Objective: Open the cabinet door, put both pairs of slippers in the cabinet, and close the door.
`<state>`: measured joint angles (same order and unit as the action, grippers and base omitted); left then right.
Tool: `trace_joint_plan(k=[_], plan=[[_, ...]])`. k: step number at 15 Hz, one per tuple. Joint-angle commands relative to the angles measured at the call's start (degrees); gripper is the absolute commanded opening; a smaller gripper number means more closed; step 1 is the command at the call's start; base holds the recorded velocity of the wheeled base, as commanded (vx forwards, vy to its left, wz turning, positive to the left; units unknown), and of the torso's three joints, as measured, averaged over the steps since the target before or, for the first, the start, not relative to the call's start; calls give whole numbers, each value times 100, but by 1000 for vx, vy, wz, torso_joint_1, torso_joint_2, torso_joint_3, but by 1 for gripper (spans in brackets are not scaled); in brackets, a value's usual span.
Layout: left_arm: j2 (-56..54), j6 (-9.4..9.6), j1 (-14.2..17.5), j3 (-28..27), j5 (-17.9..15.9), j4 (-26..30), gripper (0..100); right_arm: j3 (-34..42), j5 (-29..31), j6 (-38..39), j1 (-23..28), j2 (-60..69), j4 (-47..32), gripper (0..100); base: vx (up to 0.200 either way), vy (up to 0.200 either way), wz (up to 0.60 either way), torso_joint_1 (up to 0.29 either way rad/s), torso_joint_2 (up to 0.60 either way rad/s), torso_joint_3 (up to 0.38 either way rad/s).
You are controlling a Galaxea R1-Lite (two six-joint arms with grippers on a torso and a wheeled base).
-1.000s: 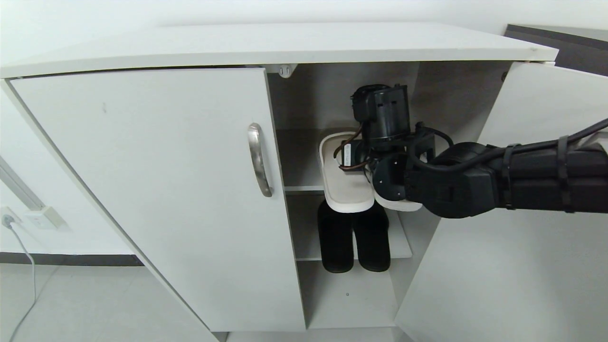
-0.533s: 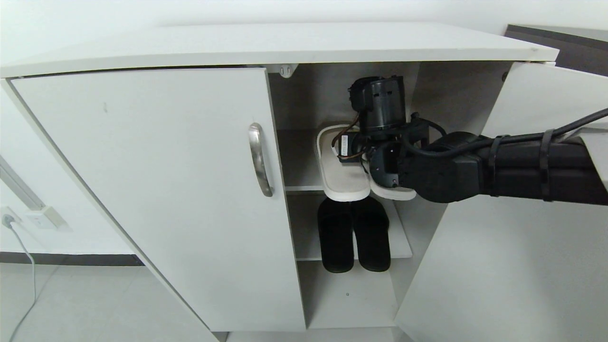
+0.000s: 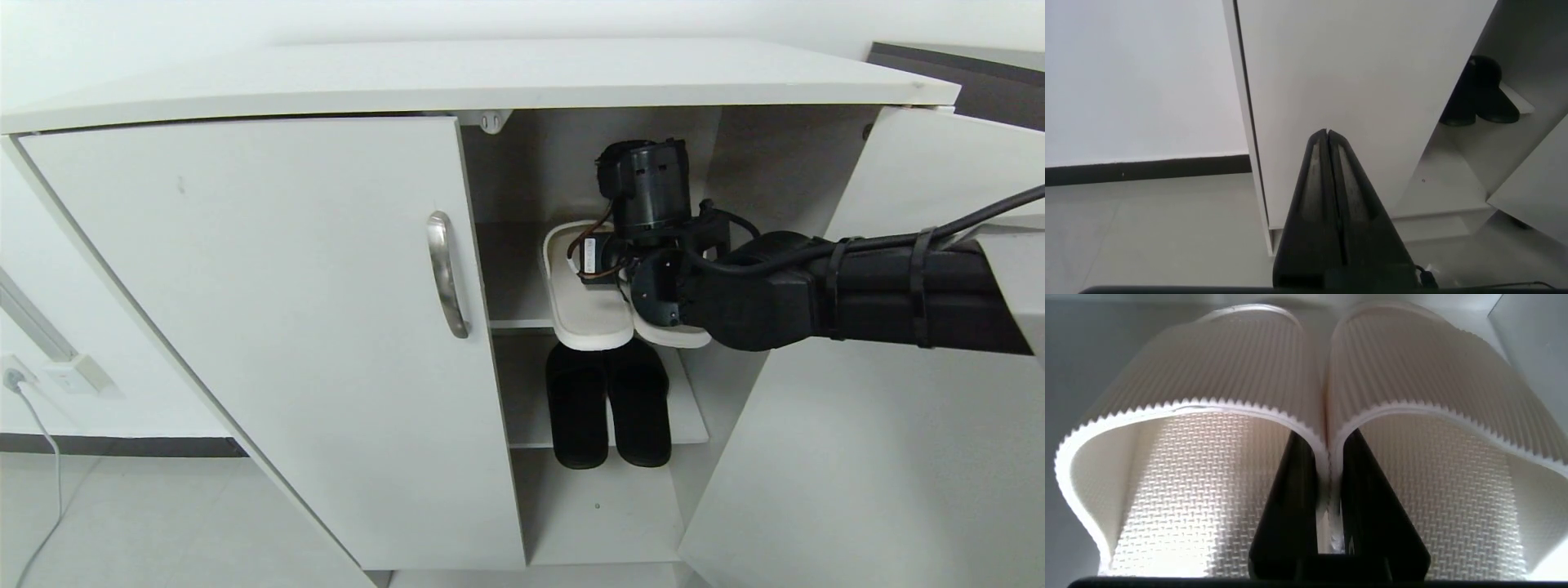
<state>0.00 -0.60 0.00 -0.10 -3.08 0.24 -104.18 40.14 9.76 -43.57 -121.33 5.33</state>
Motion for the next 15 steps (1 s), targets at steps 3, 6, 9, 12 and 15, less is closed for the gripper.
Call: trace_joint_plan(k=[3,6,9,12,15], plan=[[0,-2,0,1,1,2,0,12,2,-1,-11,-48,-5,0,0,0,0,0,0,0],[0,-11,0,1,1,2,0,12,2,69,-20,-48,-67,0,0,0,0,0,0,0],[0,-2,0,1,1,2,0,144,2,140,-55,31,-172,100,0,0,0,0,0,0],[0,-2,0,1,1,2,0,645,29,140,-222,523,-172,100,0,0,0,0,0,0],[0,-2,0,1,1,2,0,1163,73,166,-459,1147,-120,100,0,0,0,0,0,0]])
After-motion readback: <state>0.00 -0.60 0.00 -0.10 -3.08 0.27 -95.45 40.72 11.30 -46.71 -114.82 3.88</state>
